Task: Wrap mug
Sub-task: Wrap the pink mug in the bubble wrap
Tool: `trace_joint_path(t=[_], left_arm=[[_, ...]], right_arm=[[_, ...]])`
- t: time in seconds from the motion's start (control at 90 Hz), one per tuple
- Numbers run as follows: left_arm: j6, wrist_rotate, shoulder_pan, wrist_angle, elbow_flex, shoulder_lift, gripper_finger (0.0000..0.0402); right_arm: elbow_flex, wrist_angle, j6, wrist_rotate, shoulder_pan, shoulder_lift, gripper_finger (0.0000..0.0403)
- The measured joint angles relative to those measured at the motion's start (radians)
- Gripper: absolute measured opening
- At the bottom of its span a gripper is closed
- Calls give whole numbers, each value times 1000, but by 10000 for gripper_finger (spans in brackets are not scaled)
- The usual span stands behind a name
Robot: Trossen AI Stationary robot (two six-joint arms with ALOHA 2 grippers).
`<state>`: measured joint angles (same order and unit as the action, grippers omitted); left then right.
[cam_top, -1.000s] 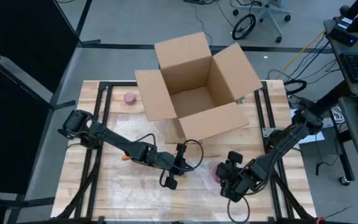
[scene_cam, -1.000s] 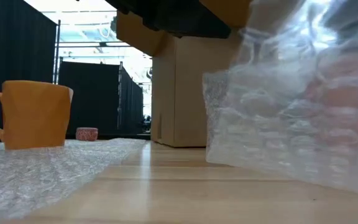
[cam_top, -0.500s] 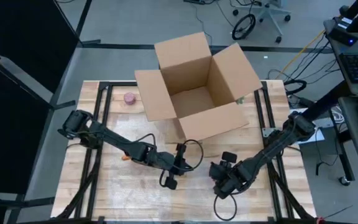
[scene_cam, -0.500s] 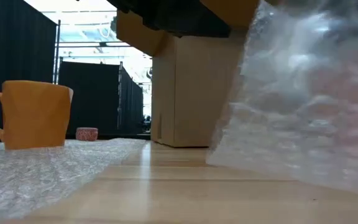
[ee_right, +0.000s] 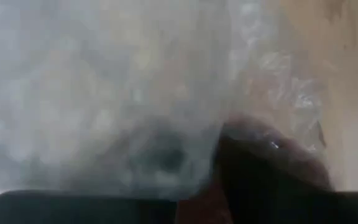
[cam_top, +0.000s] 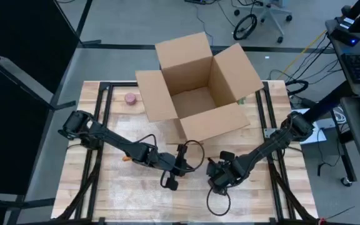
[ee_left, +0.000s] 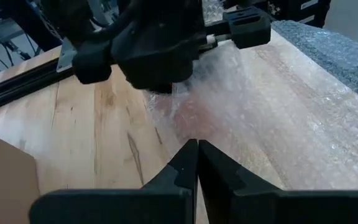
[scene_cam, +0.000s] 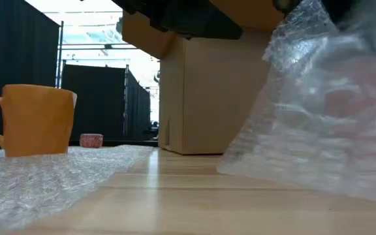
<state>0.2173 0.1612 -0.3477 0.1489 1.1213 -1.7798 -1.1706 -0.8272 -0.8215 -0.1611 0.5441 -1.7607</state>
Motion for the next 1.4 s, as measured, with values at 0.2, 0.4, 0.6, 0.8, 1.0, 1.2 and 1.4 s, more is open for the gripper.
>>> trace_joint_path(t=[0.2,0.4,0.6,0.8,1.0,1.2,1.4], left_arm=[[0,0,0,0,0,0,0],[0,0,0,0,0,0,0],[0,0,0,3,0,0,0],[-17,-49,0,9,0,-2,0],[-28,-125,0,117,2,-47,0],[-28,-132,0,205,34,-143,0],[-2,-126,1,211,154,-218,0]], right_arm=[[0,0,29,87,-44,0,80],[1,7,17,95,-51,5,98],[-15,8,3,82,-46,45,130],[-15,9,2,48,-28,53,132],[-12,6,-5,27,-15,54,125],[-12,10,-5,25,-13,54,123],[-12,11,-6,26,-11,55,123]])
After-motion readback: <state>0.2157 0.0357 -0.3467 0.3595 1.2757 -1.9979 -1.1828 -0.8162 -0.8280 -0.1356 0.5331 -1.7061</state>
